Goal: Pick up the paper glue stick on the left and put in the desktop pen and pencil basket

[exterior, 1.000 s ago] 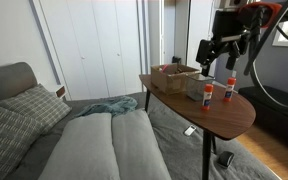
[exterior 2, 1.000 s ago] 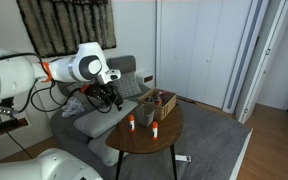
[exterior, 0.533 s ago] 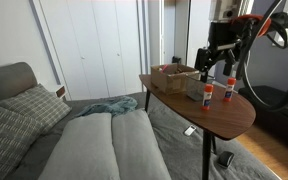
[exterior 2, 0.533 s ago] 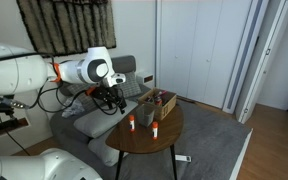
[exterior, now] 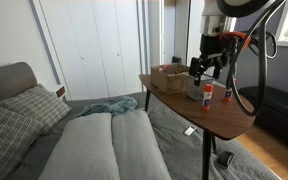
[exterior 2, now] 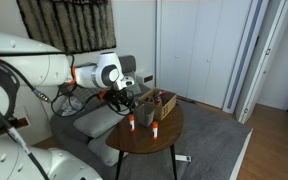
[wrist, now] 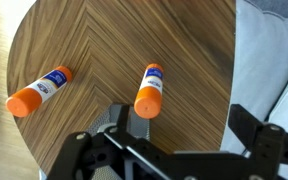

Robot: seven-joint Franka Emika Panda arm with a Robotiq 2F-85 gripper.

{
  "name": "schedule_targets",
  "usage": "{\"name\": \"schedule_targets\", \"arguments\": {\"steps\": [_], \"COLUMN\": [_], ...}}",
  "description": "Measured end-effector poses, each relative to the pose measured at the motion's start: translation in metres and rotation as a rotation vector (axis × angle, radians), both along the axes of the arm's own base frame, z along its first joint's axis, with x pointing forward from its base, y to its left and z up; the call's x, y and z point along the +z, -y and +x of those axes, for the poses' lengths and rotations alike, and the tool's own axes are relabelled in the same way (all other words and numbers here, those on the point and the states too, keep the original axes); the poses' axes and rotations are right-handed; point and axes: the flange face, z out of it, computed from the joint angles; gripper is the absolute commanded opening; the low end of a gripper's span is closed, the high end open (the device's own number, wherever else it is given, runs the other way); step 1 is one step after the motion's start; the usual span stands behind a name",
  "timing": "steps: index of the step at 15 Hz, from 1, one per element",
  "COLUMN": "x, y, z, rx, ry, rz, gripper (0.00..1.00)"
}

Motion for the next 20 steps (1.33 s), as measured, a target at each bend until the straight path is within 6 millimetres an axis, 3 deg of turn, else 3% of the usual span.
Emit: {"name": "schedule_targets", "arguments": {"steps": [6,7,8,15,18,20], "x": [-0.015,-0.017,-0.019,-0.03,-0.031,-0.031], "y": [0.019,0.022,0.025,0.036,0.036,0.036], "z": [0.015,0.017,0.018,0.024,0.025,0.025], "rx": [-0.03,-0.037,-0.043,-0.069,-0.07,-0.071], "ry": [-0.037,-0.044,-0.049,-0.08,-0.082,-0.081], "rz": [-0.01,-0.007,-0.004,0.009,0.01,0.011], "gripper": [1.0,0.92,0.74,0.22,0.06,0.08]}}
